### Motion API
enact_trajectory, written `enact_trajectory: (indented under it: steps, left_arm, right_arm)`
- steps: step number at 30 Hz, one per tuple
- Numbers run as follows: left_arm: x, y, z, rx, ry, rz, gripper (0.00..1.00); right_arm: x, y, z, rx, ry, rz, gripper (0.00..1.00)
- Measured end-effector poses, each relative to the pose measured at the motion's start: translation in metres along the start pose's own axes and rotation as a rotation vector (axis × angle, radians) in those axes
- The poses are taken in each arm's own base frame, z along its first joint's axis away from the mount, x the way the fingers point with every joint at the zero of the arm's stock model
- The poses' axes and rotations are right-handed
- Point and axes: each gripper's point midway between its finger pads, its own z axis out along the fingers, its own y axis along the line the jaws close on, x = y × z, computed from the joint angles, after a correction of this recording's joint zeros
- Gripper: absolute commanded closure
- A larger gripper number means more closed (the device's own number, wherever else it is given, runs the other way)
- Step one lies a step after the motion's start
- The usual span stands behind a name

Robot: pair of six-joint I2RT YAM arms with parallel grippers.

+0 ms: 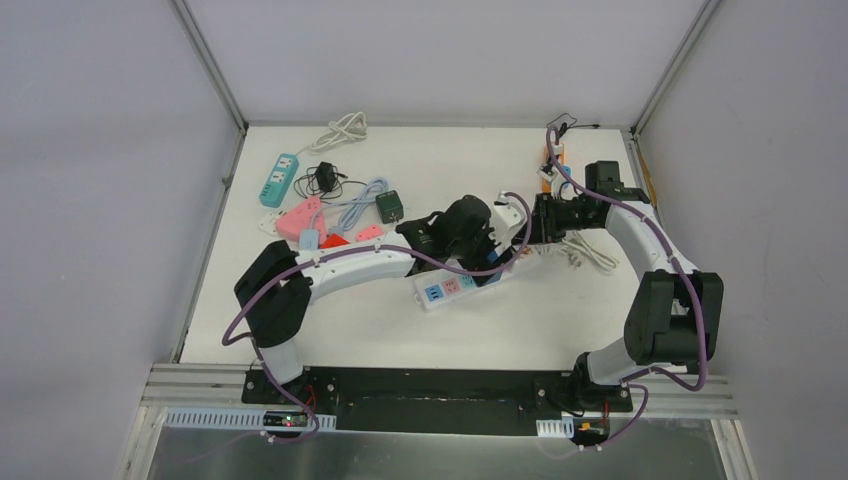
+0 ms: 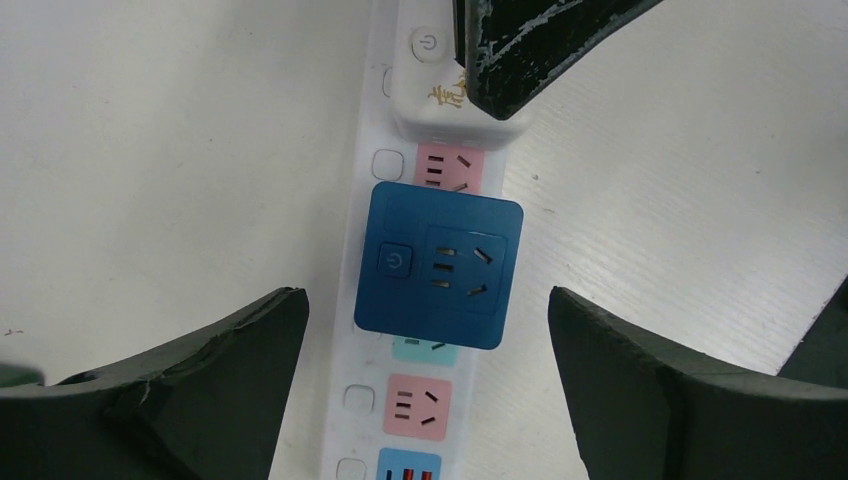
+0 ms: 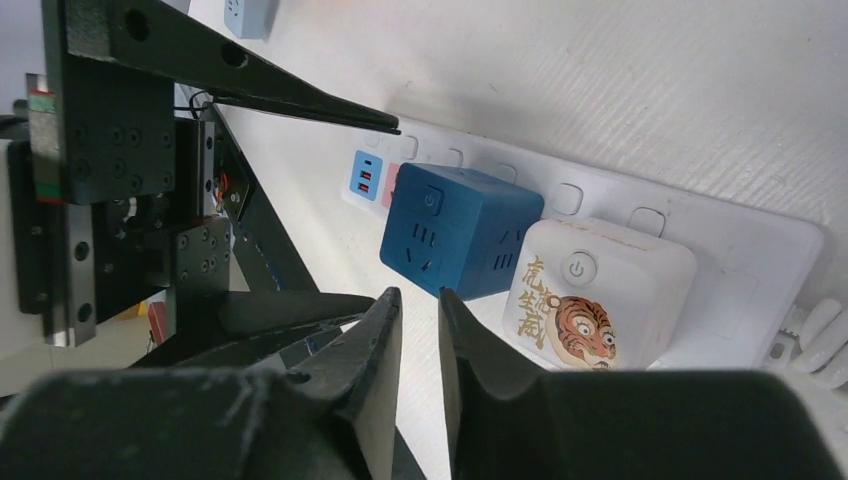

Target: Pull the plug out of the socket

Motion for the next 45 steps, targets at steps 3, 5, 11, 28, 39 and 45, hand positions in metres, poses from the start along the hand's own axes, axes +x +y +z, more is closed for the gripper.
enact_trajectory:
  steps: [3,5,11,28,39,45]
  left_arm:
    - [0.004,0.001,0.007,-0.002,0.013,0.015,0.07]
    - [0.008,0.002,0.010,-0.006,0.023,0.019,0.07]
    - [0.016,0.006,0.015,-0.022,0.045,0.031,0.08]
    - [0.026,0.005,0.031,-0.015,0.079,0.035,0.17]
    - [0.034,0.004,0.039,-0.017,0.100,0.035,0.27]
    - [0.039,0.003,0.045,-0.013,0.112,0.041,0.37]
  right_arm:
    - [0.000,-0.002,0.000,0.007,-0.003,0.008,0.88]
    - [0.002,-0.004,0.001,0.010,-0.003,0.016,0.99]
    - [0.000,-0.006,0.000,0.018,-0.010,0.021,1.00]
    - [0.003,-0.012,0.005,0.018,-0.020,0.019,1.00]
    - [0.002,-0.022,0.002,0.034,-0.060,0.078,1.00]
    - [0.000,-0.022,0.003,0.027,-0.065,0.093,1.00]
